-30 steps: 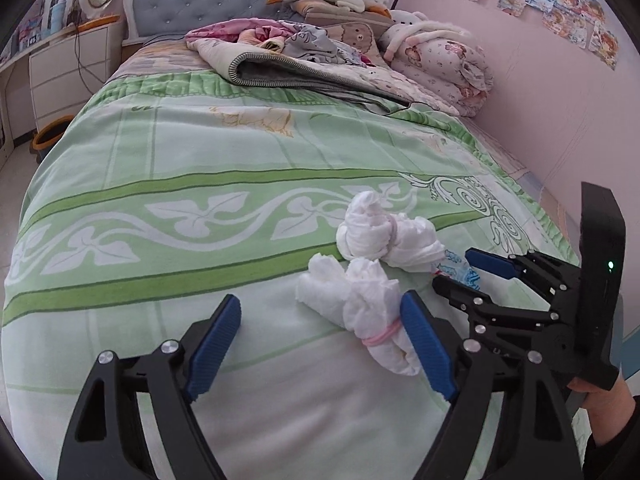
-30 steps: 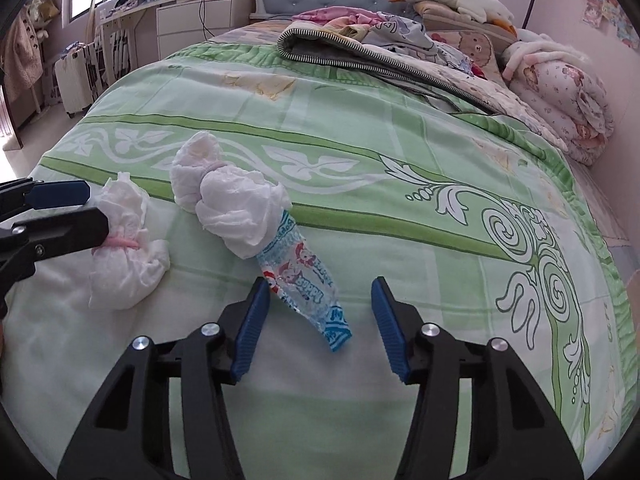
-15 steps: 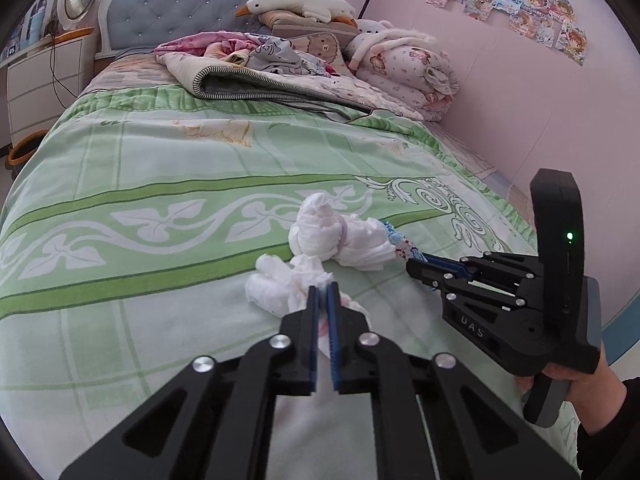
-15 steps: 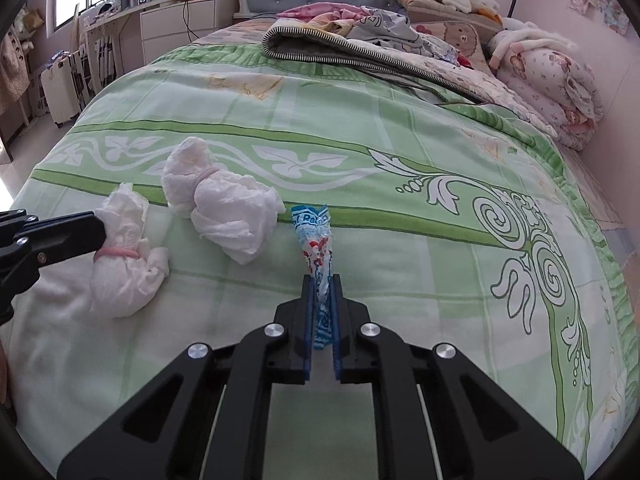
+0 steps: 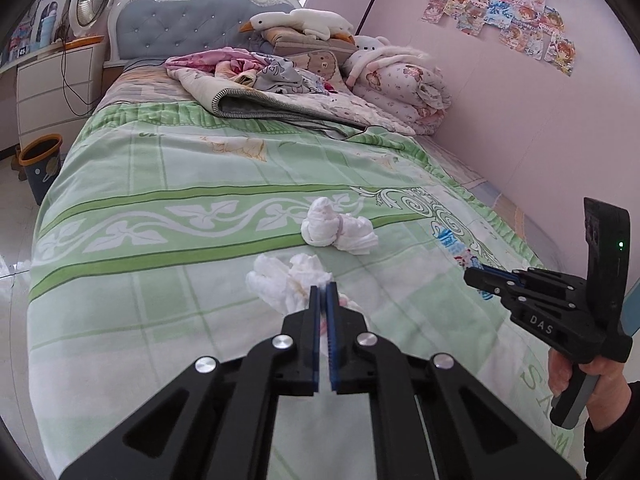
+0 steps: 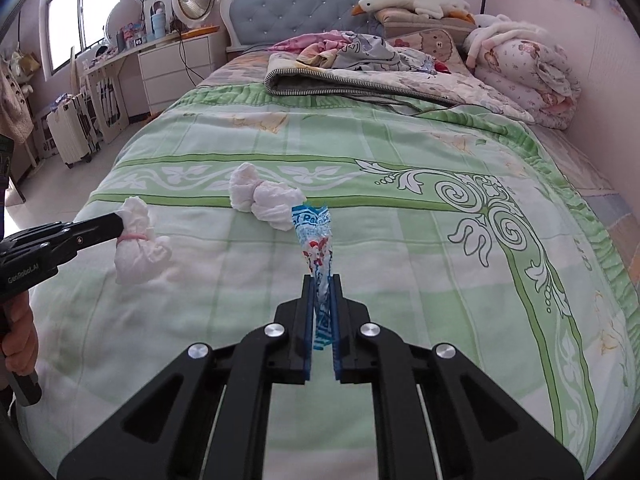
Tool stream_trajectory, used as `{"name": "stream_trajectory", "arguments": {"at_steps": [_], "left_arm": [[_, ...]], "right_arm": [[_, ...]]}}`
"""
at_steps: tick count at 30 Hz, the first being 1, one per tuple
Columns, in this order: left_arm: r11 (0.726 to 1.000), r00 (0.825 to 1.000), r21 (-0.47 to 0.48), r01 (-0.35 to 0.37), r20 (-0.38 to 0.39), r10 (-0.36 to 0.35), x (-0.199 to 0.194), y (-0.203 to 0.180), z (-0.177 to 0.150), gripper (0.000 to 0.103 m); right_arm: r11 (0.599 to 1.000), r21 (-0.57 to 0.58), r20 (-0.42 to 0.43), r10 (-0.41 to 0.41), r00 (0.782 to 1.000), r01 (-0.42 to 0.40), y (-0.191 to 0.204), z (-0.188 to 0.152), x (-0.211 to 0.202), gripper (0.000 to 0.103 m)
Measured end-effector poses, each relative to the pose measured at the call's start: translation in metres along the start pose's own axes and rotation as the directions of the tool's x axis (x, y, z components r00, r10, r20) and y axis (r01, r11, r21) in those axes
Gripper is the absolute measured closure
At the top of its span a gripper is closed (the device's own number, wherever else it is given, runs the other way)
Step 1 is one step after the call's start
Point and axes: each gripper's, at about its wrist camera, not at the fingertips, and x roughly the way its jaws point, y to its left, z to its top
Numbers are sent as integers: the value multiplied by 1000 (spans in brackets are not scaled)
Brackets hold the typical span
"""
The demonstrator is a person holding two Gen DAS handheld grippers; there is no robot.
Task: Collect trash
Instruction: 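Carry the bottle and tissue over the yellow-rimmed bin with both tools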
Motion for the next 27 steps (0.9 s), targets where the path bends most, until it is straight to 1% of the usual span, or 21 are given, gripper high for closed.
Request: {"name": "stream_trajectory", "arguments": {"at_steps": [5, 11, 17, 22, 27], "left_arm": [[1000, 1000, 8, 1, 30, -2, -46, 0, -9, 101], [1000, 997, 14, -15, 70, 14, -102, -1, -26, 101], [999, 996, 43, -24, 90, 20, -148, -7, -52, 101], [998, 995, 54, -21, 101, 15, -183, -11, -78, 101], [997, 993, 74, -22, 119, 13, -215, -20, -101, 101]], "right_arm": [[1000, 11, 24, 18, 1000, -18, 10, -22, -45, 96], [998, 23, 45, 59, 997, -60, 30, -51, -96, 96], [997, 18, 54, 76, 996, -78, 54, -80, -138, 96], [994, 34, 62, 100, 993, -102, 67, -106, -171, 96], [994, 36, 83, 103, 991, -107, 79, -129, -205, 96]]}}
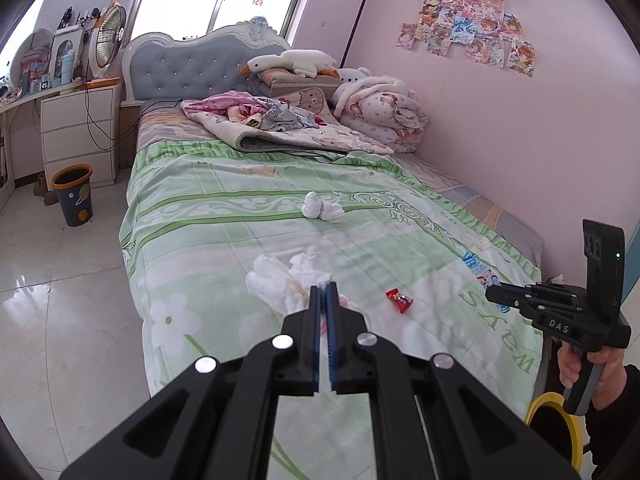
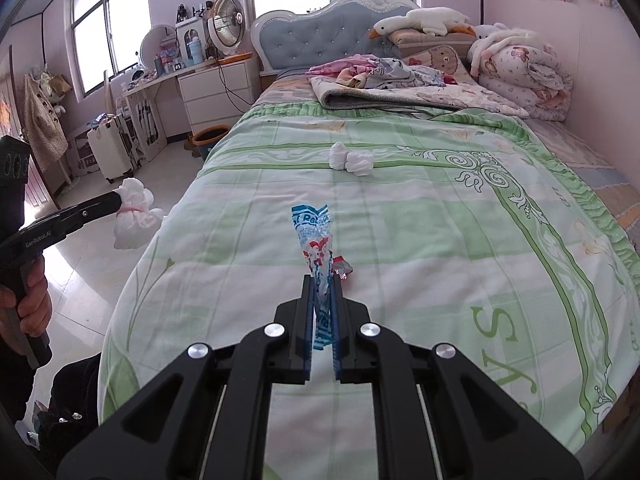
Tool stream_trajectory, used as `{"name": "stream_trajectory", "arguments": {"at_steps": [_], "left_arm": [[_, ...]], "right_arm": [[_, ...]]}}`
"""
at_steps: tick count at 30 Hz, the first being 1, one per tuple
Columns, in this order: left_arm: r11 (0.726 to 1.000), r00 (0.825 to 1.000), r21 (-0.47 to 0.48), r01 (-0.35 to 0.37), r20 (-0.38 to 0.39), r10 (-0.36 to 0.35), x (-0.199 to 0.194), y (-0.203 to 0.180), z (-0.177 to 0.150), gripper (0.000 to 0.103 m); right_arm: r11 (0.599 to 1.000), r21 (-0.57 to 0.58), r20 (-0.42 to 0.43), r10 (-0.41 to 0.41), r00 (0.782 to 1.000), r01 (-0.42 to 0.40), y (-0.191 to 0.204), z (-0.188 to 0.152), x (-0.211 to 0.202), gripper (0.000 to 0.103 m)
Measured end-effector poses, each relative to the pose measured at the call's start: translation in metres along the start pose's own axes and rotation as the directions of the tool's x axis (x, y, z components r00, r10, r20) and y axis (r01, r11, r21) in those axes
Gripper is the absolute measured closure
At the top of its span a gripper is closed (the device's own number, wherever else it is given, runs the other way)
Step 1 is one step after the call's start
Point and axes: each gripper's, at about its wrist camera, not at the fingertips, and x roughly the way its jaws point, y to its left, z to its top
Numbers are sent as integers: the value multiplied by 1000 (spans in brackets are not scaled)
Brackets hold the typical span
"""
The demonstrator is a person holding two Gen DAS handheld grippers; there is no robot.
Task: Collect trash
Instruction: 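Carry the bottle and tissue over the yellow-rimmed bin with both tools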
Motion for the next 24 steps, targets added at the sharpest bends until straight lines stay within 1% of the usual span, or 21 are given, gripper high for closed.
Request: {"name": "stream_trajectory", "arguments": {"at_steps": [5, 12, 19, 24], "left_arm": [[1000, 1000, 12, 19, 16, -19, -26, -12, -12, 101], [998, 998, 33, 53, 28, -54, -54, -31, -26, 101], [989, 991, 76, 125, 39, -128, -74, -64, -36, 101], [975, 981, 124, 183, 35, -188, -82, -95, -44, 101]], "right_arm": [[1000, 14, 25, 1, 1000, -1, 12, -18, -37, 96], [999, 37, 55, -27, 998, 25, 18, -40, -86, 96], [996, 67, 96, -60, 994, 53, 14, -64, -139, 96], [994, 84, 120, -86, 989, 76, 9, -83, -172, 96]]}}
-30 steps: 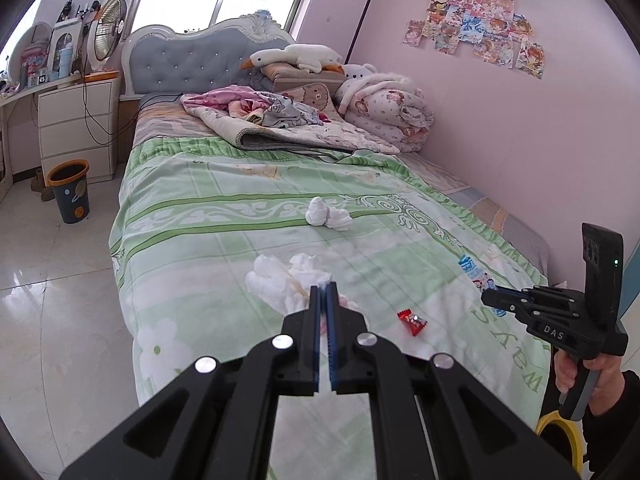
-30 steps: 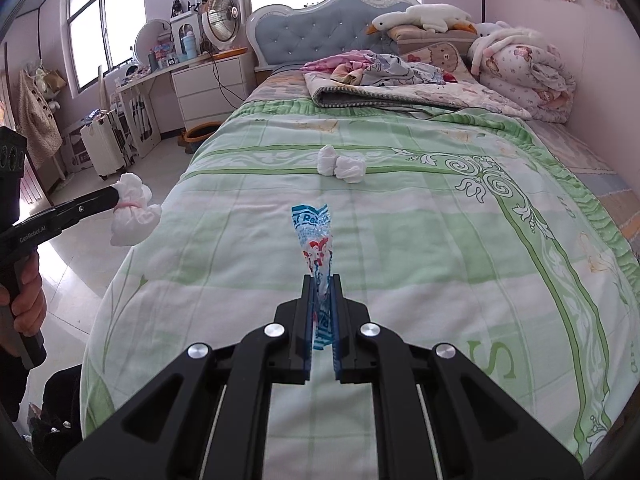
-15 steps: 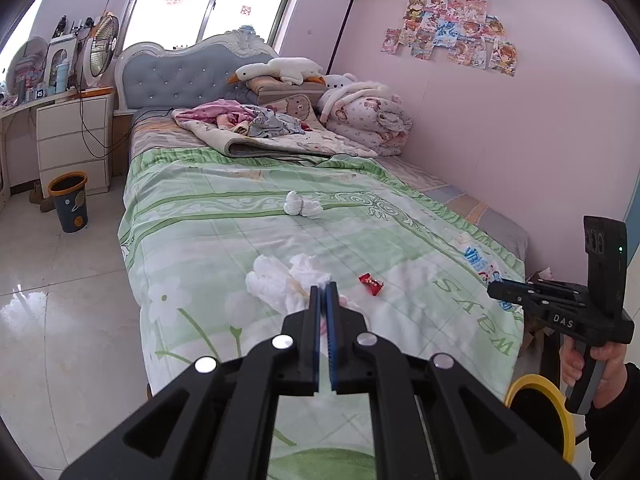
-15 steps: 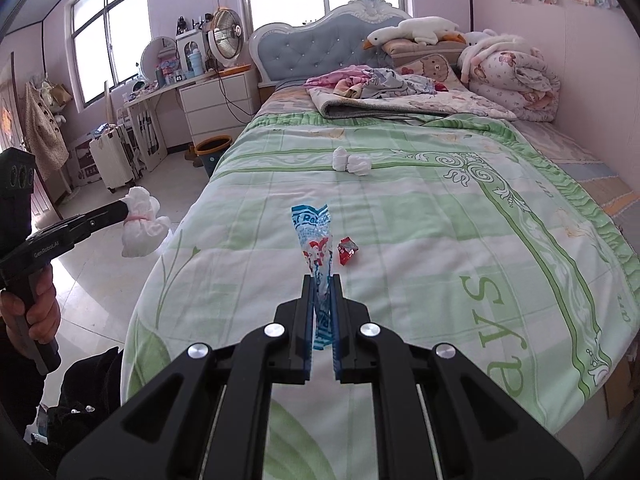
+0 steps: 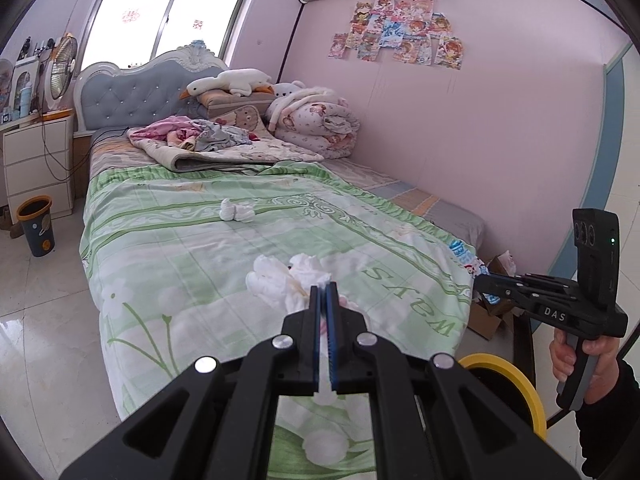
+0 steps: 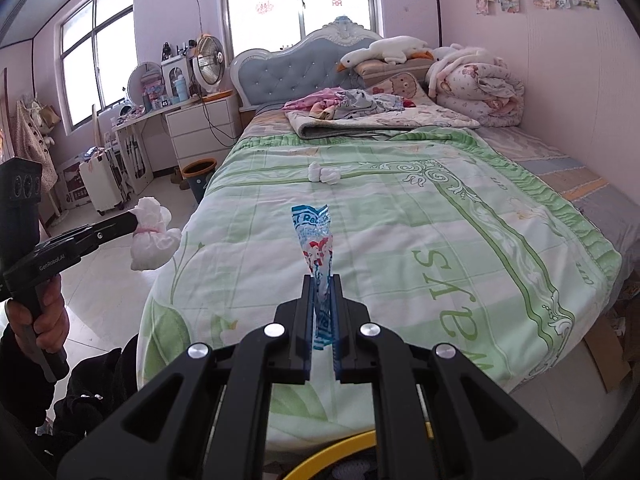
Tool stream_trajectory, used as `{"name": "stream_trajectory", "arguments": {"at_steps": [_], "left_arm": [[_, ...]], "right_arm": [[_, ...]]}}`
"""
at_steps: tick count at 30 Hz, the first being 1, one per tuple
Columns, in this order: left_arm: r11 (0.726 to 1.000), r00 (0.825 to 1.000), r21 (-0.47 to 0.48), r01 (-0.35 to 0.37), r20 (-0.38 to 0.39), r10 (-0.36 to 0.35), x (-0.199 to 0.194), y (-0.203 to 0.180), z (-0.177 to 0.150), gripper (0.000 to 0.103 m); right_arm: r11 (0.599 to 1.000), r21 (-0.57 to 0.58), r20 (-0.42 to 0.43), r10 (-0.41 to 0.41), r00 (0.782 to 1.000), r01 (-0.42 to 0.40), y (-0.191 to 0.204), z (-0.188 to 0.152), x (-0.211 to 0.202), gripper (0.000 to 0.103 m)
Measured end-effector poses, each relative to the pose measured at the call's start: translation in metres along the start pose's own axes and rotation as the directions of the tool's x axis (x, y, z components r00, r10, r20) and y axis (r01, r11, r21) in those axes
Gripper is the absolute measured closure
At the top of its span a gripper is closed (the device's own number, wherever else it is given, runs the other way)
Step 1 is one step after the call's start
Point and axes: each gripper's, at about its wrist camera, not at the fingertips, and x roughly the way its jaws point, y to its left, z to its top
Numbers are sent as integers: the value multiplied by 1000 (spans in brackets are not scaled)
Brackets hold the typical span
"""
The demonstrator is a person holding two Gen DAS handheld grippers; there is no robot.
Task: Collect trash
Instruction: 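Carry the bottle and tissue over the yellow-rimmed bin with both tools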
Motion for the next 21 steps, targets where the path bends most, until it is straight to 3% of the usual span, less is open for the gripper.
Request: {"name": "stream_trajectory", "arguments": {"at_steps": [7, 13, 21], "left_arm": [[994, 997, 71, 82, -8, -81, 0, -46, -6, 101], [982, 989, 127, 139, -59, -133, 11, -81, -20, 101], [948, 969, 220, 232, -137, -205, 26, -132, -38, 101]], "right_arm": [[998, 43, 13, -55, 998, 55, -17, -23, -38, 96], [992, 89, 16, -95, 995, 93, -34, -46, -66, 96], [983, 144, 1, -119, 993, 118, -60, -74, -94, 96]]}}
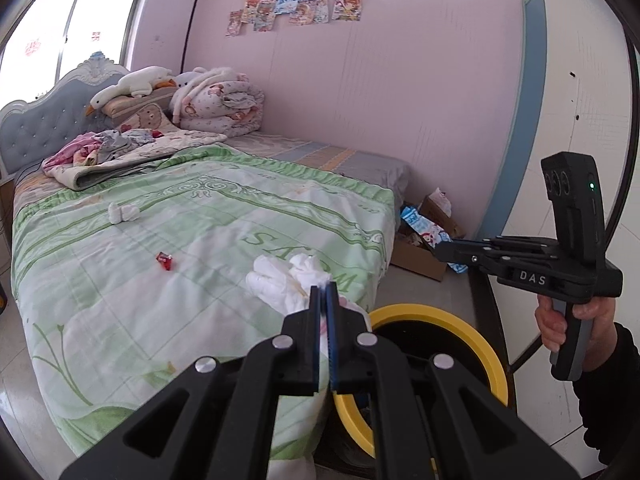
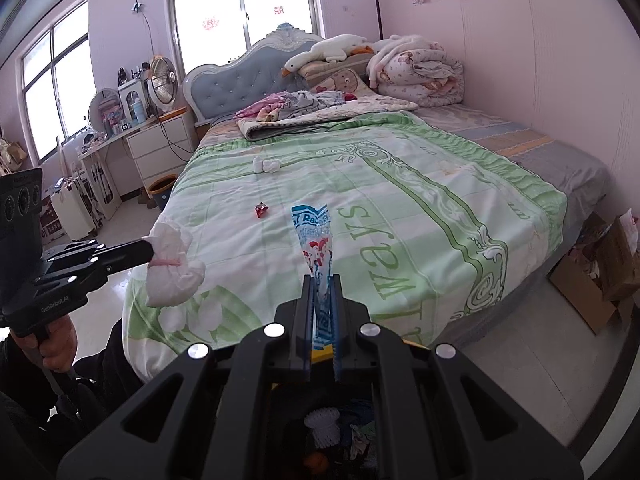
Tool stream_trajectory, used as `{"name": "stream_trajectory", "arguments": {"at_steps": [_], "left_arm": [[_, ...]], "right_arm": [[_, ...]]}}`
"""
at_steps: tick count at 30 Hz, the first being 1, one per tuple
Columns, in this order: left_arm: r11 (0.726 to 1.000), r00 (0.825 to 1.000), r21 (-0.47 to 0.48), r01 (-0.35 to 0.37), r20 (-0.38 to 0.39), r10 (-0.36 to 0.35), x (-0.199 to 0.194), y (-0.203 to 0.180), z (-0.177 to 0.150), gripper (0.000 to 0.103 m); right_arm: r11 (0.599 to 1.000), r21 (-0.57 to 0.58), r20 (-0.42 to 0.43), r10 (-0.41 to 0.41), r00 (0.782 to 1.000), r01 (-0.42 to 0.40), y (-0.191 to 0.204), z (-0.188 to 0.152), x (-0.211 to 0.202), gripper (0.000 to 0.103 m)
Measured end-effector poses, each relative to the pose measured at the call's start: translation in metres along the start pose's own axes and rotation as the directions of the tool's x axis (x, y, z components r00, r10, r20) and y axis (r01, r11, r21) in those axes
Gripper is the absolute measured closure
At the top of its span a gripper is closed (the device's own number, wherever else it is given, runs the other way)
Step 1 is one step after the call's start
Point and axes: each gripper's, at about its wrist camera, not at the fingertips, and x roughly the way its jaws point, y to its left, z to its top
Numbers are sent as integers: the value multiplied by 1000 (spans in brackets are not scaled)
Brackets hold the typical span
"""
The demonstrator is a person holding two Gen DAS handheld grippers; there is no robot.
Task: Collect trash
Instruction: 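Carry the bottle and tissue over the yellow-rimmed bin with both tools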
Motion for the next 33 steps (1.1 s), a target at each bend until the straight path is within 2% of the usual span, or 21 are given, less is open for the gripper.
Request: {"name": "stream_trajectory", "arguments": {"at_steps": [6, 14, 25, 30, 33], "left_arm": [[996, 997, 60, 58, -44, -56, 16, -30, -3, 101], [988, 985, 83, 128, -128, -117, 45, -56, -14, 101], [977, 959, 107, 182, -238, -153, 74, -79, -38, 100], [976, 953, 102, 190, -257, -159, 75, -80, -45, 100], [976, 949, 89, 199, -267, -169, 75, -78, -46, 92]], "right_arm": [[999, 39, -16, 0, 1000, 1, -19, -17, -8, 96], [994, 110, -47, 4, 999, 1, -45, -43, -11, 95], [986, 164, -111, 17, 994, 1, -63, -69, 3, 95], [982, 188, -136, 29, 990, -3, -66, -73, 11, 95], [980, 198, -139, 28, 990, 0, -68, -72, 12, 94]]}}
